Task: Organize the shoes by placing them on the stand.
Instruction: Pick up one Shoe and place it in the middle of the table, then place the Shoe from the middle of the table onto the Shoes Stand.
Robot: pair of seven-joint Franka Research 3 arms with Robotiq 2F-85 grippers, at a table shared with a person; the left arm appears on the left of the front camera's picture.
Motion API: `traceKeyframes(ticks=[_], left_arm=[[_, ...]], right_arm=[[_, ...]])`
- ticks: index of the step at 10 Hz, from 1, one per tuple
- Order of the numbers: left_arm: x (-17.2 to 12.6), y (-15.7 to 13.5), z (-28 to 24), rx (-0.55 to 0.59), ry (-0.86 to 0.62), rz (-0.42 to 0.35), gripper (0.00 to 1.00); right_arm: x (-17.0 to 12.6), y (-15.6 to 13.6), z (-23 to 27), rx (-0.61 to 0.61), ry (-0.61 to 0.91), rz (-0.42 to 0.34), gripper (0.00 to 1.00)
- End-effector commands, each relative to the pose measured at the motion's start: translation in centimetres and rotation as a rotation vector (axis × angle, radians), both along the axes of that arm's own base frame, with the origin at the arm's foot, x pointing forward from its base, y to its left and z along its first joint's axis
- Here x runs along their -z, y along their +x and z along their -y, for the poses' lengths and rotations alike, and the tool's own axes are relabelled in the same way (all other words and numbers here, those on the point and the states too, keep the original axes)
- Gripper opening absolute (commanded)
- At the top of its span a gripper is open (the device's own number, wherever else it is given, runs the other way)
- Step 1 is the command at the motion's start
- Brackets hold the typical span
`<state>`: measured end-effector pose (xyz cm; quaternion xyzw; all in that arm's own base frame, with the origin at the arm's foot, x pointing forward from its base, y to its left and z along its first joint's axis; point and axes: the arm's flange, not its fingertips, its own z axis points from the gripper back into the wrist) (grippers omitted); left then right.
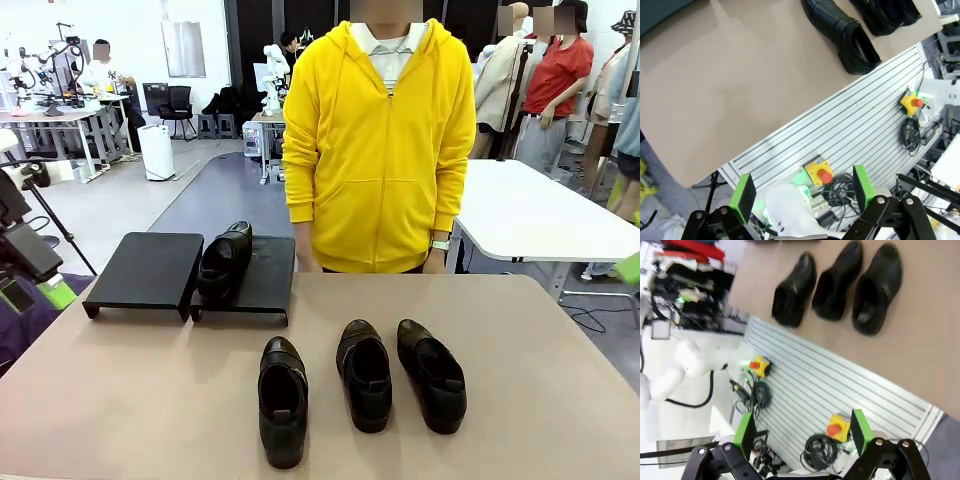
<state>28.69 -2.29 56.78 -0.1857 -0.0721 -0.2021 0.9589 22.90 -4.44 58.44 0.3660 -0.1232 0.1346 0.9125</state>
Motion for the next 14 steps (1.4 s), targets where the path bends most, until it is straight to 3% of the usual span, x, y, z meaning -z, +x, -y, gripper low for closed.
traceKeyframes(ticks=[1,2,13,14], left_arm=[[0.0,-0.1,-0.4,0.015,0.008,0.003,1.0],[0.0,-0.1,-0.4,0.015,0.008,0.003,1.0],[0.0,0.0,0.0,0.0,0.0,0.0,1.0],[0.8,1.2,5.1,-0.058,-0.055,-0.109,1.0]], right_arm=[[1.7,2.2,0.3,0.001,0.054,0.111,1.0],[0.0,0.0,0.0,0.0,0.0,0.0,1.0],[0.0,0.0,0.0,0.0,0.0,0.0,1.0],[0.0,0.0,0.0,0.0,0.0,0.0,1.0]])
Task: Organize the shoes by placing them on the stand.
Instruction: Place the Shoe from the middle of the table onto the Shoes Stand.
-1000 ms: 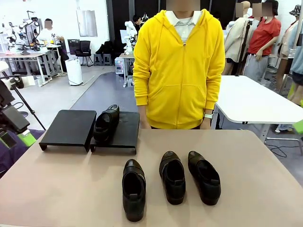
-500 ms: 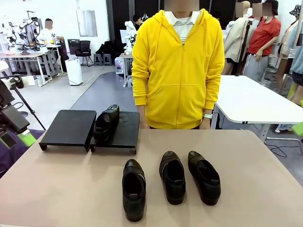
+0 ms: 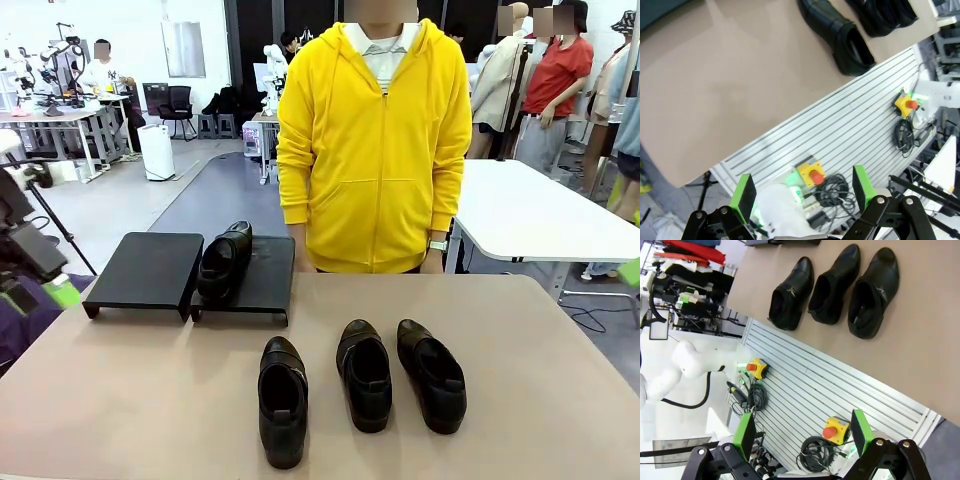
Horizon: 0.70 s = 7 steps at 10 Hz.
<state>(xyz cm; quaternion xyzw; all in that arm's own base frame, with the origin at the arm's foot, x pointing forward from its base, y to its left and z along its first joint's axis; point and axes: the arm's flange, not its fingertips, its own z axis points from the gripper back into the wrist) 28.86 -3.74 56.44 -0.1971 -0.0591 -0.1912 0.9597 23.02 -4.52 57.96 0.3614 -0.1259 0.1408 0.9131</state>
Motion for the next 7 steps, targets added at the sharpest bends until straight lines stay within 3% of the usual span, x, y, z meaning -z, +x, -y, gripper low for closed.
traceKeyframes(ticks=[1,2,3,4,5,6,7], left_arm=[[1.8,3.0,7.9,-0.1,-0.072,-0.09,1.0],[3.2,5.1,11.1,-0.288,-0.167,-0.199,1.0],[5.1,6.3,14.3,-0.37,-0.18,-0.264,1.0],[7.2,8.4,17.1,-0.555,-0.113,-0.284,1.0],[8.3,9.2,18.9,-0.643,0.0,-0.234,1.0],[8.2,9.5,20.8,-0.627,0.171,-0.085,1.0],[6.7,9.1,21.2,-0.46,0.181,-0.005,1.0]], right_arm=[[-0.5,-0.1,-0.1,0.008,0.01,-0.011,1.0],[-0.5,-0.1,-0.1,0.008,0.01,-0.011,1.0],[-0.5,-0.1,-0.1,0.008,0.01,-0.011,1.0],[-0.5,-0.1,-0.1,0.008,0.01,-0.011,1.0],[-0.5,-0.1,-0.1,0.008,0.01,-0.011,1.0],[-0.5,-0.1,-0.1,0.008,0.01,-0.011,1.0],[-0.5,-0.1,-0.1,0.008,0.01,-0.011,1.0]])
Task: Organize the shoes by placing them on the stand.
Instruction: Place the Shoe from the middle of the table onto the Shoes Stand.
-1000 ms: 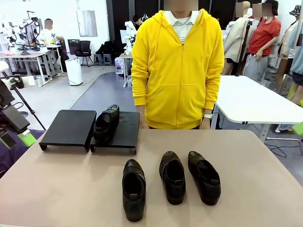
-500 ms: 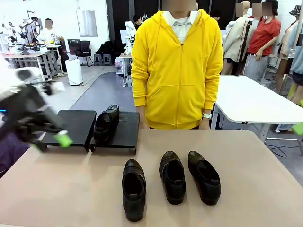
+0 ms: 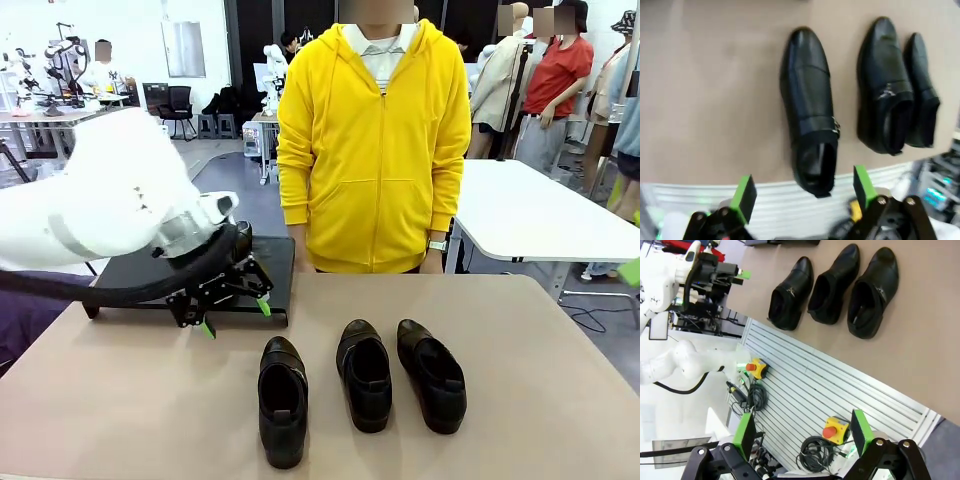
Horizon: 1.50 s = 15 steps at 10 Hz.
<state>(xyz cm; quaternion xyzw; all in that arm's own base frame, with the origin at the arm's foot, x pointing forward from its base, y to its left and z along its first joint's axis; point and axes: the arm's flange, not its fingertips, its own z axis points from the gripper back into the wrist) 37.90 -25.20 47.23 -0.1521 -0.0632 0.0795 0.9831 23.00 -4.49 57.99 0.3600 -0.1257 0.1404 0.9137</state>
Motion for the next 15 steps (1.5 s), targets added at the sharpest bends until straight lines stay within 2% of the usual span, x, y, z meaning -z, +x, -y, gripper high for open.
traceKeyframes(ticks=[1,6,8,9,11,15], left_arm=[[0.4,-0.3,-1.6,-0.049,-0.11,-0.062,1.0],[0.3,0.2,-1.1,-0.054,-0.083,-0.058,1.0],[1.6,-2.3,2.1,0.055,-0.019,-0.06,1.0],[2.7,-3.6,3.5,0.064,0.02,-0.067,1.0],[5.2,-4.3,5.1,0.018,0.084,-0.047,1.0],[8.9,-2.2,6.4,-0.1,0.186,-0.047,1.0]], right_arm=[[-0.4,-0.1,0.0,0.007,0.013,-0.01,1.0],[-0.4,-0.1,0.0,0.007,0.013,-0.01,1.0],[-0.4,-0.1,0.0,0.007,0.013,-0.01,1.0],[-0.4,-0.1,0.0,0.007,0.013,-0.01,1.0],[-0.4,-0.1,0.0,0.007,0.013,-0.01,1.0],[-0.4,-0.1,0.0,0.007,0.013,-0.01,1.0]])
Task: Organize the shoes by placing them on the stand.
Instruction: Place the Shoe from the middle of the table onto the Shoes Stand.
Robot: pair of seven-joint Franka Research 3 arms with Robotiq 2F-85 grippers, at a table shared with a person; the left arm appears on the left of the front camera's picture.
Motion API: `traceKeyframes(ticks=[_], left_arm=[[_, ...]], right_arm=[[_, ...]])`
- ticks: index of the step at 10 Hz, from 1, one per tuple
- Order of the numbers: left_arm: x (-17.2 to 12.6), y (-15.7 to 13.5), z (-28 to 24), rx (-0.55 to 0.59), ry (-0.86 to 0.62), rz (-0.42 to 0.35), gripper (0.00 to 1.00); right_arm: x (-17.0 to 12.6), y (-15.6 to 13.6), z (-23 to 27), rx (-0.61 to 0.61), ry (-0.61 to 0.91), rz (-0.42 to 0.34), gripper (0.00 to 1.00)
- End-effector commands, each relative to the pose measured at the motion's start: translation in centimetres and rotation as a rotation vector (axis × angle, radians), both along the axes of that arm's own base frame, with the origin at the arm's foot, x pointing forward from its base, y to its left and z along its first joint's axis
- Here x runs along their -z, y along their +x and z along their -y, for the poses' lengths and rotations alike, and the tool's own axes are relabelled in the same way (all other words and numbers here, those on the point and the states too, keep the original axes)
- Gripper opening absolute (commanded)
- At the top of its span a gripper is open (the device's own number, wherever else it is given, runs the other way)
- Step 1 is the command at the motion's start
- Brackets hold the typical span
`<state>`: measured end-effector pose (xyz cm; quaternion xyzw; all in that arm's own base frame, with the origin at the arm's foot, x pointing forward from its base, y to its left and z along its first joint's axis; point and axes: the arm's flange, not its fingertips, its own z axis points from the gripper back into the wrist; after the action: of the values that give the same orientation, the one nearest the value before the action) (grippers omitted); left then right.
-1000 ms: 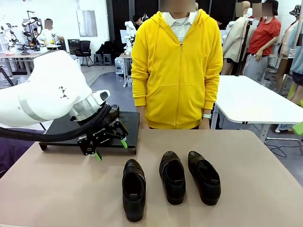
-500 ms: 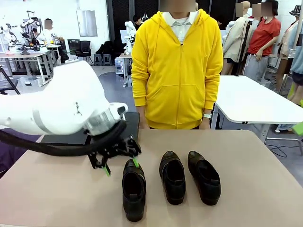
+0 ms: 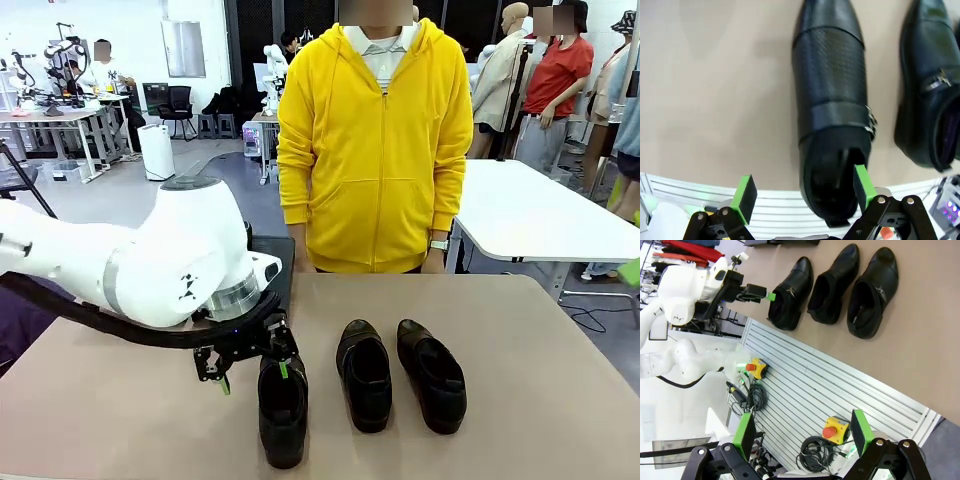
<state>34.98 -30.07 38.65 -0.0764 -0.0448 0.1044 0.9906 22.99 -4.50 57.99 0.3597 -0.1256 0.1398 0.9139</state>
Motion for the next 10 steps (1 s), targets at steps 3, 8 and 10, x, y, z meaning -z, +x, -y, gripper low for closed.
traceKeyframes(ticks=[3,8,10], left_arm=[[3.3,1.7,2.4,-0.045,0.078,-0.017,1.0],[4.1,2.2,2.7,-0.051,0.111,-0.011,0.0],[4.0,2.3,2.7,-0.051,0.112,-0.009,0.0]], right_arm=[[-0.4,-0.1,-0.1,0.006,0.013,-0.01,1.0],[-0.4,-0.1,-0.1,0.006,0.013,-0.01,1.0],[-0.4,-0.1,-0.1,0.006,0.013,-0.01,1.0]])
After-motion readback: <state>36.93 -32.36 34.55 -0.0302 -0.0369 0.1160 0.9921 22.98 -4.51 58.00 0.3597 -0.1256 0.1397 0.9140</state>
